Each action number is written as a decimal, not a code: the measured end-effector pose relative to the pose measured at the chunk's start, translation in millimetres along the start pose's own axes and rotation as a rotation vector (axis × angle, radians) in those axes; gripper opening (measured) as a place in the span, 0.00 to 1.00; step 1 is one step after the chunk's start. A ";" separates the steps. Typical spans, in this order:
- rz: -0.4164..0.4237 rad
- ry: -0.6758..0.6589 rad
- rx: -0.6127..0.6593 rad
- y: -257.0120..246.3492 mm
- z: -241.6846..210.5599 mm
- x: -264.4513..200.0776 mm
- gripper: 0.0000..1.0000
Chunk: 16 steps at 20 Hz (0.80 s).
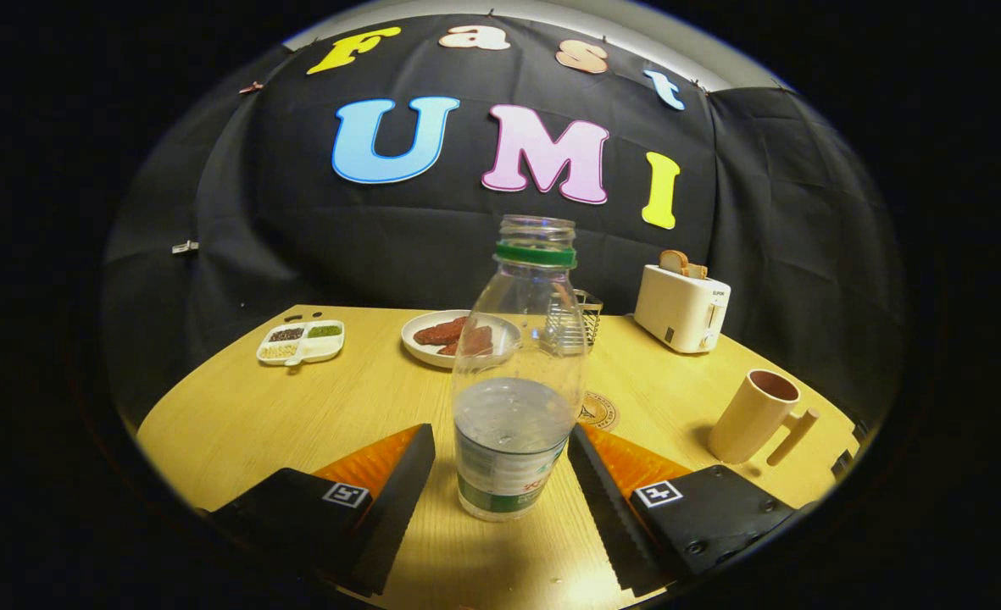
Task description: Take the bottle from table, then pour the juice into the cup, finally place the bottle on the coaster
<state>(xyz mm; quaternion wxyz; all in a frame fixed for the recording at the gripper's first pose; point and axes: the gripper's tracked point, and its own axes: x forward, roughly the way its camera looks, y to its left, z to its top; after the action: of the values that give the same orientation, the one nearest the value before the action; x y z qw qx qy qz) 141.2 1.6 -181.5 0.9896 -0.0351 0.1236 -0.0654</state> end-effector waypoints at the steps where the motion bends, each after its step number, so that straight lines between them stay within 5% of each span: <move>1: -0.002 -0.005 0.018 -0.6 2.7 0.6 0.97; 6: -0.009 -0.001 0.081 -4.4 11.3 5.1 0.97; 11: 0.016 0.013 0.068 0.8 10.0 10.2 0.79; 16: 0.016 0.034 0.081 0.3 10.6 11.6 0.76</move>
<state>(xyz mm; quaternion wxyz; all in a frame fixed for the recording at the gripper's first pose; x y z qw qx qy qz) 155.1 0.8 -174.1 0.9884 0.0072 0.1381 -0.0629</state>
